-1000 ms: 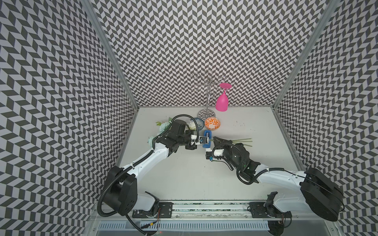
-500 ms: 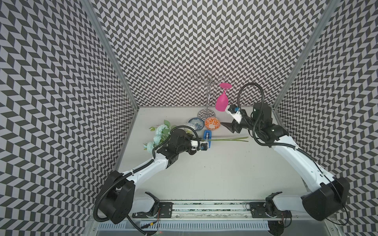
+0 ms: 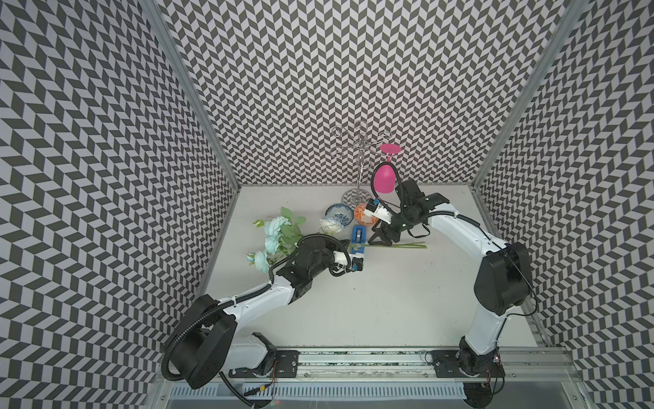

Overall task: Wrap bouquets with tape
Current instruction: Wrap the tape around the bouquet.

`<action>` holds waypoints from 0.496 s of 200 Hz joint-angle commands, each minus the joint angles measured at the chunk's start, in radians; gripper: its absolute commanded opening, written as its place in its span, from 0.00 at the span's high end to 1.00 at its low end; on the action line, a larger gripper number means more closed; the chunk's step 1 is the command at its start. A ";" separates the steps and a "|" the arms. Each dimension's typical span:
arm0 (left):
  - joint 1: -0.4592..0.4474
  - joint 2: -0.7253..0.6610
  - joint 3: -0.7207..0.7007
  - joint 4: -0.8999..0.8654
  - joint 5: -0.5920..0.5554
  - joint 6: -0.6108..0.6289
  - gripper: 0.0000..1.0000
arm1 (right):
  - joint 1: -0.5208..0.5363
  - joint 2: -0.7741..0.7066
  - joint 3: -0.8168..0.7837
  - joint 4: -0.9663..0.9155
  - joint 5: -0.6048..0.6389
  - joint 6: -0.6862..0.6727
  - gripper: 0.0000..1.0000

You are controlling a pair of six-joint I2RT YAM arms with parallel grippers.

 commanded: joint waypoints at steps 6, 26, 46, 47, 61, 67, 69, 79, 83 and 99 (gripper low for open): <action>0.000 -0.022 0.022 0.095 -0.002 -0.001 1.00 | 0.016 0.030 0.010 -0.014 -0.001 -0.036 0.38; -0.001 -0.022 0.032 0.074 0.002 0.001 1.00 | 0.016 0.036 0.027 -0.048 0.000 -0.056 0.33; 0.002 -0.023 0.034 0.058 0.002 -0.008 1.00 | 0.015 0.010 0.040 -0.043 0.012 -0.054 0.33; 0.002 -0.023 0.034 0.057 0.003 -0.010 1.00 | 0.015 0.008 0.040 -0.042 0.012 -0.055 0.33; 0.007 -0.026 0.037 0.035 0.024 -0.015 1.00 | 0.016 -0.048 0.023 -0.010 0.006 -0.067 0.33; 0.009 -0.025 0.041 0.025 0.030 -0.020 1.00 | 0.016 -0.084 0.002 0.021 0.001 -0.068 0.31; 0.009 -0.024 0.041 0.023 0.031 -0.022 1.00 | 0.016 -0.094 -0.006 0.032 0.000 -0.068 0.31; 0.010 -0.022 0.051 0.001 0.039 -0.025 1.00 | 0.015 -0.157 -0.050 0.082 -0.005 -0.080 0.30; 0.012 -0.021 0.055 -0.011 0.043 -0.025 1.00 | 0.015 -0.182 -0.073 0.106 -0.010 -0.081 0.29; 0.013 -0.018 0.066 -0.025 0.049 -0.029 1.00 | 0.017 -0.275 -0.178 0.236 -0.014 -0.059 0.25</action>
